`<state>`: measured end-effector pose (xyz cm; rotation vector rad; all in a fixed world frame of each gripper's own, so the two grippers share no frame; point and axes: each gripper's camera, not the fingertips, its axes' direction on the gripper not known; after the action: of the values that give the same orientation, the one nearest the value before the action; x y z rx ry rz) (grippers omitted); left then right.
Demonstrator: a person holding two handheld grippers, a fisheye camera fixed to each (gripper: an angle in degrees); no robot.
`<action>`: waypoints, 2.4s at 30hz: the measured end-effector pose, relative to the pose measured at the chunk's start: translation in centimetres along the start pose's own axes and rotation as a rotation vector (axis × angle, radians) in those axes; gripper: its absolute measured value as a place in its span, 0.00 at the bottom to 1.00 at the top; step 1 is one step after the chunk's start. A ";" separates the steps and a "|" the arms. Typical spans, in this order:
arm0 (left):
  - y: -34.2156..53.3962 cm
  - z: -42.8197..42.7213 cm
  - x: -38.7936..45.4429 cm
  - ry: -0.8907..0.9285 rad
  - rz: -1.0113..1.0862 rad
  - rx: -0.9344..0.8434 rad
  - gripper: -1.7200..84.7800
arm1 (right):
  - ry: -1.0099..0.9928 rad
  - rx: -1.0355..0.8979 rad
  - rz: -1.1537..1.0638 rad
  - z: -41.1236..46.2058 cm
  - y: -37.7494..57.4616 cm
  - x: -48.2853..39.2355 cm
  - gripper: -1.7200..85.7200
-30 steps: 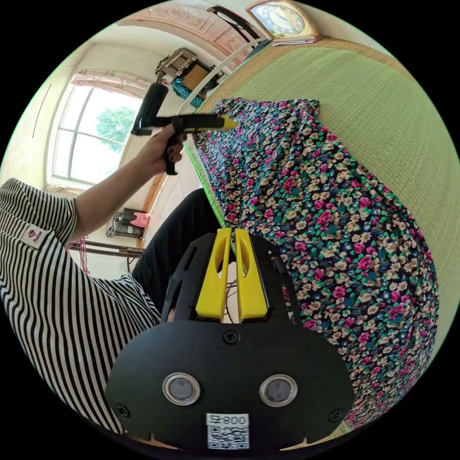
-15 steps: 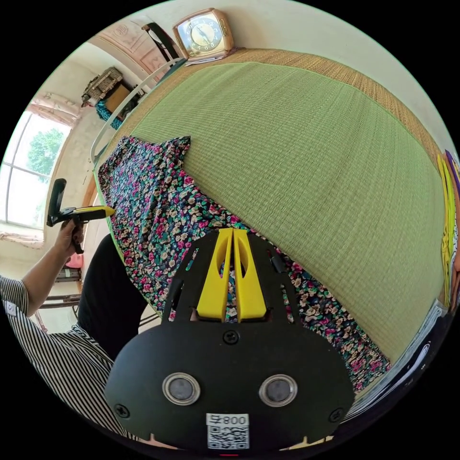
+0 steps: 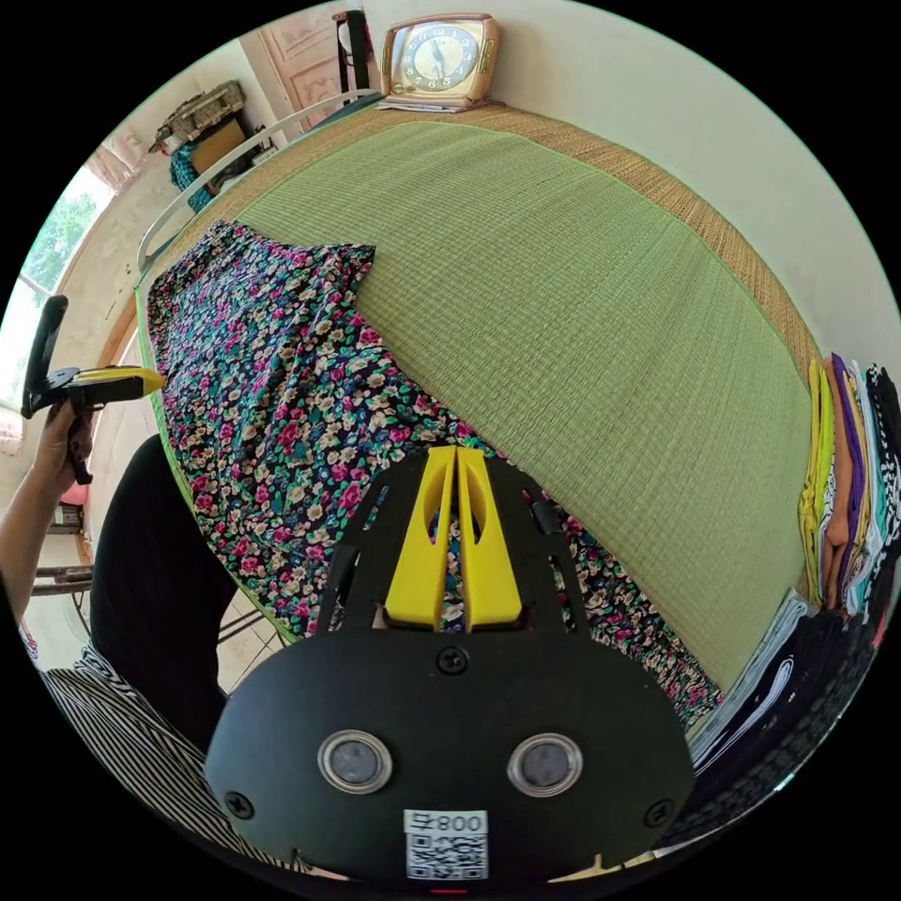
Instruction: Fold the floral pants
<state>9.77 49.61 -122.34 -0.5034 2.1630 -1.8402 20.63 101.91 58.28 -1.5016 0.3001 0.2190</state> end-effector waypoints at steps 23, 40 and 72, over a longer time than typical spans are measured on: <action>-11.9 16.9 17.1 -0.062 0.340 -0.113 0.02 | -0.123 0.024 0.248 1.0 6.3 8.7 0.02; -13.4 29.2 33.7 0.047 0.758 -0.166 0.05 | -0.116 0.106 0.300 0.2 13.8 11.9 0.02; -18.4 46.3 46.2 0.083 0.786 -0.126 0.05 | 0.014 0.102 0.424 3.5 22.9 18.3 0.08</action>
<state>-11.45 -13.89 -110.60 0.3758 2.0908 -1.3015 30.66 105.98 30.77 -1.3269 0.6325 0.5225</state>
